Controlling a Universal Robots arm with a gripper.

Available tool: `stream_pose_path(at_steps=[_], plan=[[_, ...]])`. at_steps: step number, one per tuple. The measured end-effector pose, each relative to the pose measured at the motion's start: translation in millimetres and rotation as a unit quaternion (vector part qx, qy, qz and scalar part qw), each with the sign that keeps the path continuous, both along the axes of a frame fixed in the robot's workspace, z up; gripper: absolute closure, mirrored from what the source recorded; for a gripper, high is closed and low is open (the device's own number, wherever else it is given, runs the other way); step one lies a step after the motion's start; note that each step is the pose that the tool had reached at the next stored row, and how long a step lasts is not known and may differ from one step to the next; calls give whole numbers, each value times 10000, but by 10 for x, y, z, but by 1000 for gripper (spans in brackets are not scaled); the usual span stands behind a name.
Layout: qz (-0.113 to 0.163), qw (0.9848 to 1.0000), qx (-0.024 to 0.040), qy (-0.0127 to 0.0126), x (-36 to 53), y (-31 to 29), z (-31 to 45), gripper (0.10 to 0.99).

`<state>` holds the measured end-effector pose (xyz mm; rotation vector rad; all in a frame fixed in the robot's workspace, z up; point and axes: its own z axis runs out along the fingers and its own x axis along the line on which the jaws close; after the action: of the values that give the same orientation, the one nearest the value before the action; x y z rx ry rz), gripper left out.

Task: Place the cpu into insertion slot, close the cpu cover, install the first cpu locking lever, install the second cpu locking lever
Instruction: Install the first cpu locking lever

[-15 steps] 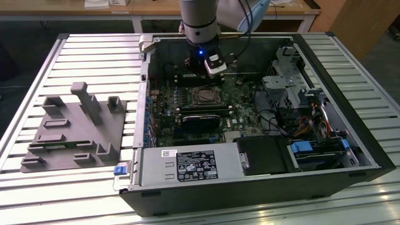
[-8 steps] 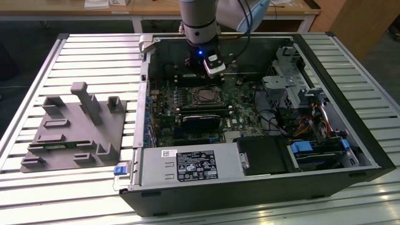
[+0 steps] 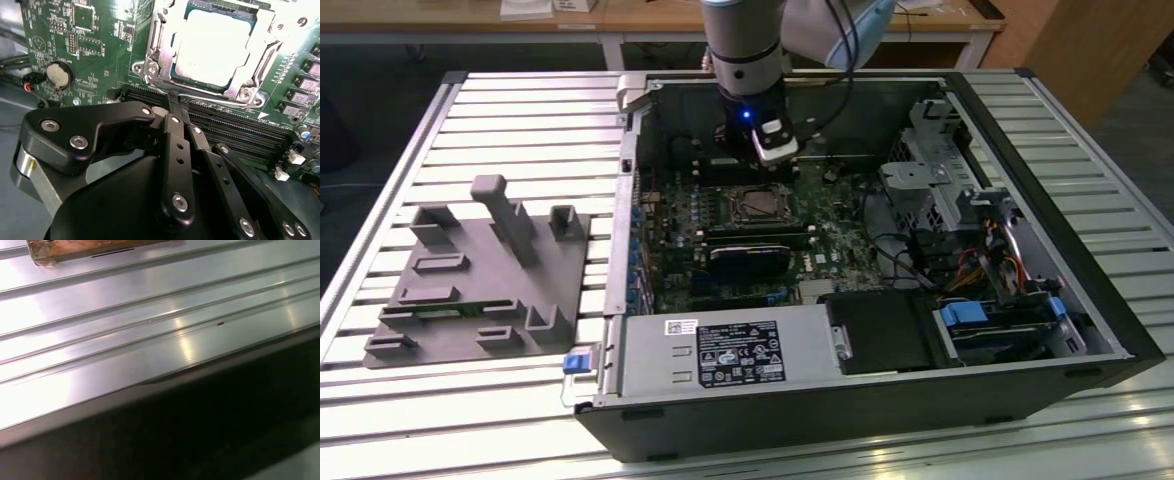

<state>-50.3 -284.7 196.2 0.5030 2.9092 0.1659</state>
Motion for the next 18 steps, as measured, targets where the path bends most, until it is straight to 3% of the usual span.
stream_pose_path(at_steps=[7,18], plan=[[-185,9998,-3,0,0,0,-20,980],[-192,9998,-3,-1,16,-15,-31,980]])
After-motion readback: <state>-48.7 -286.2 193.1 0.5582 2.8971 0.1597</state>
